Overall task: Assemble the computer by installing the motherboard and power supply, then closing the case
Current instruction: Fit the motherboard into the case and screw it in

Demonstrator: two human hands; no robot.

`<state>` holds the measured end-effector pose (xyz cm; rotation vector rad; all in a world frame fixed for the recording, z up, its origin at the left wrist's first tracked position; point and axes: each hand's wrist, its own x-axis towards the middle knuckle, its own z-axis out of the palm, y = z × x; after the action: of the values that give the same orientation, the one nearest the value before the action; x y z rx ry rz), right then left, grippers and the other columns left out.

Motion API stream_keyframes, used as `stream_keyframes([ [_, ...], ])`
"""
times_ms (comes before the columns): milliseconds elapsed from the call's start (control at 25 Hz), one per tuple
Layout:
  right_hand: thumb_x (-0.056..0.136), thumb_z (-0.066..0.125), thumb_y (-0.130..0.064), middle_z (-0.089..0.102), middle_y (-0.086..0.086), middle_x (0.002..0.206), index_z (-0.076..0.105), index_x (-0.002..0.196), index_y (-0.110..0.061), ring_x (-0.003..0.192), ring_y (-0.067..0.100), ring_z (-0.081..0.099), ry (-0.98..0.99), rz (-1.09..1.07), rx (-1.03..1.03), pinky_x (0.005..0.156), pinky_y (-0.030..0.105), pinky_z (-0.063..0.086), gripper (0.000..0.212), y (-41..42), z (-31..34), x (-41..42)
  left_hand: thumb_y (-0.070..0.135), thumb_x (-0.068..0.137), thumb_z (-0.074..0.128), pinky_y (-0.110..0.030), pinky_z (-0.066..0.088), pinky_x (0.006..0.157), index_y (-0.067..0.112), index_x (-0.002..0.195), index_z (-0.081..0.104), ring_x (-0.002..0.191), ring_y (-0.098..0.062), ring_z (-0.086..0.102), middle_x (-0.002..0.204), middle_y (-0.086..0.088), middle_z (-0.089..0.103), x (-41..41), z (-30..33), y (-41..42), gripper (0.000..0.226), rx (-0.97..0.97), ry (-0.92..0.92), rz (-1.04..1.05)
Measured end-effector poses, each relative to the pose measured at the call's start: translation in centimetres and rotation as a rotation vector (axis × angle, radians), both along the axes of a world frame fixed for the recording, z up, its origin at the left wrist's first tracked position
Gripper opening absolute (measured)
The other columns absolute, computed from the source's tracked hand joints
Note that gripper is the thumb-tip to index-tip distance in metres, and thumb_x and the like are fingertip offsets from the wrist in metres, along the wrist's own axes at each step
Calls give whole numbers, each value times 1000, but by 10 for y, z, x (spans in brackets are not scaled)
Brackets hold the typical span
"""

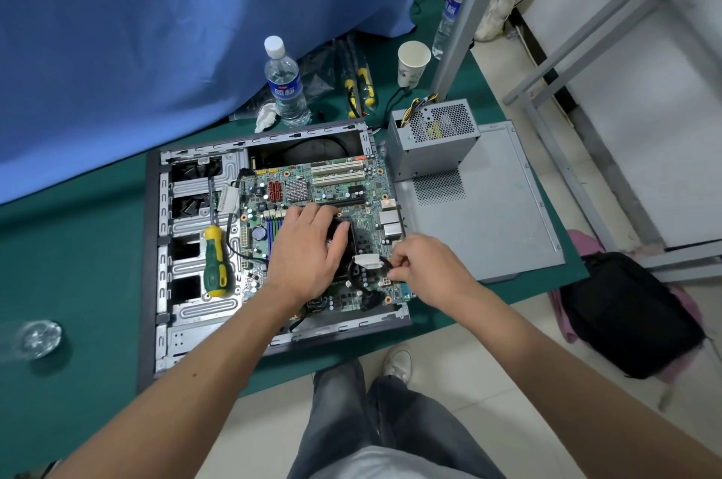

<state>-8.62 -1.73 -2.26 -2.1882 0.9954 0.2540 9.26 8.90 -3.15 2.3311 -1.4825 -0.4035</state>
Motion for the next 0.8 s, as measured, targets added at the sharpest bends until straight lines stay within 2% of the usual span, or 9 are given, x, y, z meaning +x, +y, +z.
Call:
stream_keyframes([
  [120, 89, 71, -21, 52, -7, 93, 66, 86, -13, 84, 7, 51, -8, 29, -20, 82, 28, 47, 10, 4, -5, -1, 48, 101, 27, -37, 39, 87, 12, 119, 60, 99, -20, 43, 108, -2, 59, -1, 0, 1, 52, 6, -1, 2],
  [240, 91, 69, -15, 50, -6, 93, 65, 89, -15, 85, 10, 52, -48, 45, -53, 81, 28, 49, 4, 9, -8, -6, 48, 101, 27, -37, 39, 87, 12, 119, 59, 98, -20, 42, 108, -2, 59, 0, 0, 0, 52, 12, -4, 2],
  [560, 91, 68, -15, 52, -6, 90, 60, 83, -18, 84, 11, 55, -31, 75, -63, 75, 23, 44, 12, 6, -7, -3, 49, 101, 25, -36, 39, 88, 14, 123, 58, 100, -19, 43, 112, -2, 60, -1, 0, 0, 53, 31, -11, 2],
  [640, 94, 65, -17, 51, -6, 92, 62, 92, -17, 85, 12, 54, -35, 72, -94, 76, 25, 45, 4, 11, -5, -5, 49, 101, 26, -35, 38, 89, 14, 123, 58, 101, -19, 43, 114, -2, 60, 0, 0, 0, 52, 36, -13, 5],
  [720, 98, 58, -25, 53, -5, 100, 62, 112, -15, 90, 13, 53, -58, 30, -182, 79, 29, 49, 18, 25, -4, -13, 49, 101, 26, -35, 38, 89, 14, 124, 57, 101, -19, 42, 114, -2, 59, -1, 0, 0, 52, 41, -14, 3],
  [800, 99, 53, -34, 55, -5, 106, 58, 120, -16, 90, 11, 56, -176, -55, -281, 77, 29, 52, 28, 46, -2, -23, 49, 101, 25, -35, 38, 88, 14, 123, 57, 100, -19, 42, 113, -2, 59, -1, 0, 0, 52, 41, -21, -2],
])
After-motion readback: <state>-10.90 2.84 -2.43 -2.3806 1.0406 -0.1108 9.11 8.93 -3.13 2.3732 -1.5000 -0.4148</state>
